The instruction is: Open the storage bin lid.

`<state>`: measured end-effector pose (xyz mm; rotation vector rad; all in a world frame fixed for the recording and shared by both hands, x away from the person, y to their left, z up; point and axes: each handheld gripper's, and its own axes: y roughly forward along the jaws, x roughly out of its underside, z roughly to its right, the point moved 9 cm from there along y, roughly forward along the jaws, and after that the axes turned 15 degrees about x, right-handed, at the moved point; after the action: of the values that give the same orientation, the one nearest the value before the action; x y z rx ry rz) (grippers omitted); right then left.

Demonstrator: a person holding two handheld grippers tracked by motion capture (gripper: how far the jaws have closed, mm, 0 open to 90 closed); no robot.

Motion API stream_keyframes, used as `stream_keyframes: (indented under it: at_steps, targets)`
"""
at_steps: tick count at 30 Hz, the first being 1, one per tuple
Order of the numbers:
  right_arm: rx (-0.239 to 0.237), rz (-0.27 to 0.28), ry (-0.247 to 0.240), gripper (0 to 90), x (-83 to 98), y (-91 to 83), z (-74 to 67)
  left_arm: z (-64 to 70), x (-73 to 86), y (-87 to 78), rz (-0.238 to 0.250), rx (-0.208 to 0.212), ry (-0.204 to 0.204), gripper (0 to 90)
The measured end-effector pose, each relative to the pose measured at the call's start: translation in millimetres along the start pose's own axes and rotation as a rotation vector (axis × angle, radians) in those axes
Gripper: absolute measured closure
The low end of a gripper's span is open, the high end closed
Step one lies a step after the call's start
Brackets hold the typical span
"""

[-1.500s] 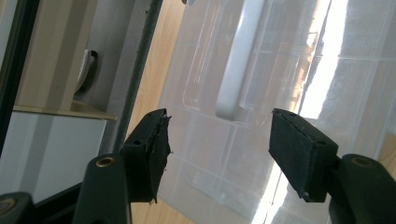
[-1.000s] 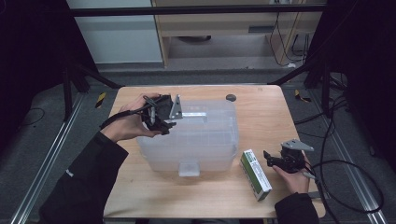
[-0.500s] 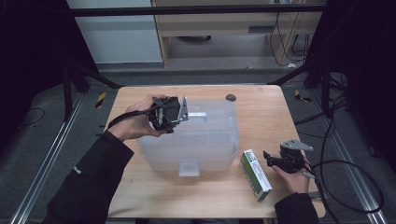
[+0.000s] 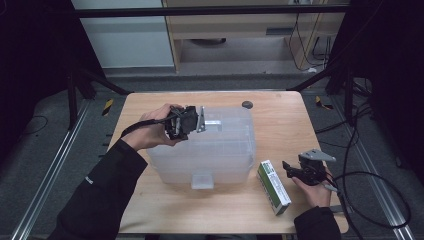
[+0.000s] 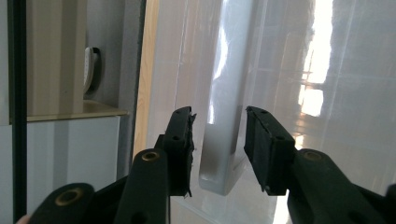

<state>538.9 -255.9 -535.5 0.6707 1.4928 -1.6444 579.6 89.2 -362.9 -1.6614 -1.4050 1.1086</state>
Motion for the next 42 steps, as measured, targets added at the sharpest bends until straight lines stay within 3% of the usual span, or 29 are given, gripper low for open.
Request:
stream_keyframes:
  at_steps: [8,18,28,33,42]
  targets:
    - [-0.003,-0.009,-0.003,33.0,0.8,0.4,-0.5,-1.0,-0.4,-1.8,-0.027,-0.01,0.013,72.6]
    - [-0.003,-0.016,0.001,34.0,0.8,0.1,-0.2,-0.6,-1.7,-1.8,-0.049,-0.024,0.036,74.3]
    - [-0.01,-0.016,0.001,37.0,-3.1,-3.1,-1.5,-1.4,-1.9,-3.3,-0.071,-0.004,0.037,74.9]
    - [-0.007,0.003,0.011,42.7,-8.5,-7.7,0.3,-2.1,-1.6,-3.6,-0.066,0.01,0.036,74.9]
    - [-0.034,0.016,0.004,51.8,-15.8,-14.3,-3.6,-8.4,-1.9,-6.0,-0.059,-0.004,0.024,74.5]
